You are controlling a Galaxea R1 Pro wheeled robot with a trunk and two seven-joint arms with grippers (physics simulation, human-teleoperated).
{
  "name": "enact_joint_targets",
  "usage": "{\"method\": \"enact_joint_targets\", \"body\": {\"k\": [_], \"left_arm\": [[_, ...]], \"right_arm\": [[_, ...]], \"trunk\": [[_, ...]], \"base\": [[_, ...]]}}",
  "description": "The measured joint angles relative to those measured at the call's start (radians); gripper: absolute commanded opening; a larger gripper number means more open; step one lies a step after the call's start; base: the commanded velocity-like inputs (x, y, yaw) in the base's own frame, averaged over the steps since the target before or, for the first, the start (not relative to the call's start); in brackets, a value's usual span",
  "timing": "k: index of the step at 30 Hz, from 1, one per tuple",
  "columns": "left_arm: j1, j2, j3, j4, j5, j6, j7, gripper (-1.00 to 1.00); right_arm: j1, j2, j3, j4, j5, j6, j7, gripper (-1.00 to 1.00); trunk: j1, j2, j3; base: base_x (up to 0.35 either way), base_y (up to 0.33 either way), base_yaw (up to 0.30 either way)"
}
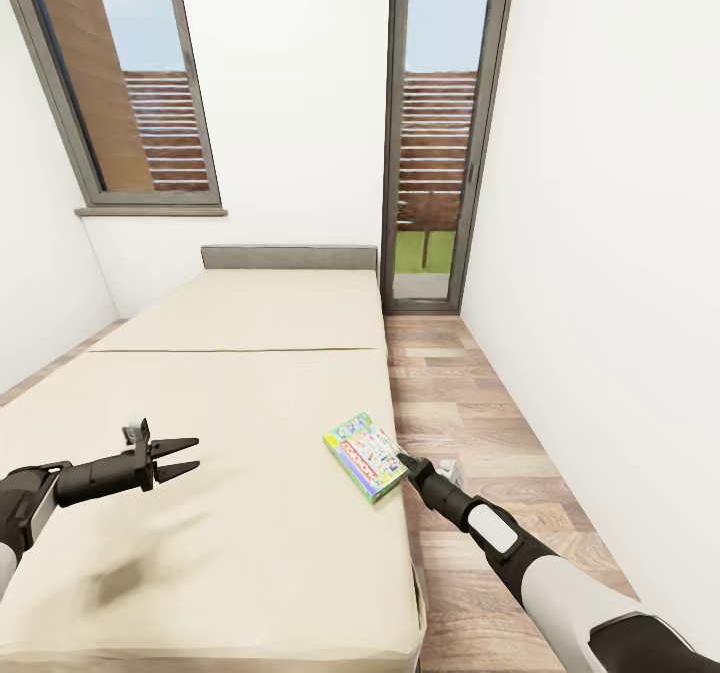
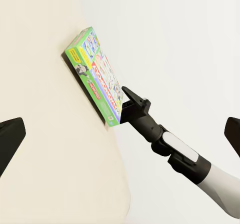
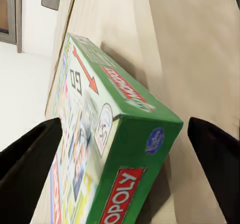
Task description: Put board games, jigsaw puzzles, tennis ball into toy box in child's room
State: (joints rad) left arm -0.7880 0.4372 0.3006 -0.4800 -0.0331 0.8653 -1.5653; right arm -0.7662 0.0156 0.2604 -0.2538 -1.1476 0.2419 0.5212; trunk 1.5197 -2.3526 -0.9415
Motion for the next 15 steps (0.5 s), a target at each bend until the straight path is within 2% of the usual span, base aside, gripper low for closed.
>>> {"method": "enact_joint_targets", "body": {"k": [15], "left_arm": [[0.0,0.0,0.0,0.0,0.0,0.0,0.0,1.0]], "right_arm": [[0.0,0.0,-0.001,0.0,0.0,-0.001,0.001,-1.0]], "trunk": [[0.0,0.0,0.0]], "base": [[0.0,0.0,0.0]]}}
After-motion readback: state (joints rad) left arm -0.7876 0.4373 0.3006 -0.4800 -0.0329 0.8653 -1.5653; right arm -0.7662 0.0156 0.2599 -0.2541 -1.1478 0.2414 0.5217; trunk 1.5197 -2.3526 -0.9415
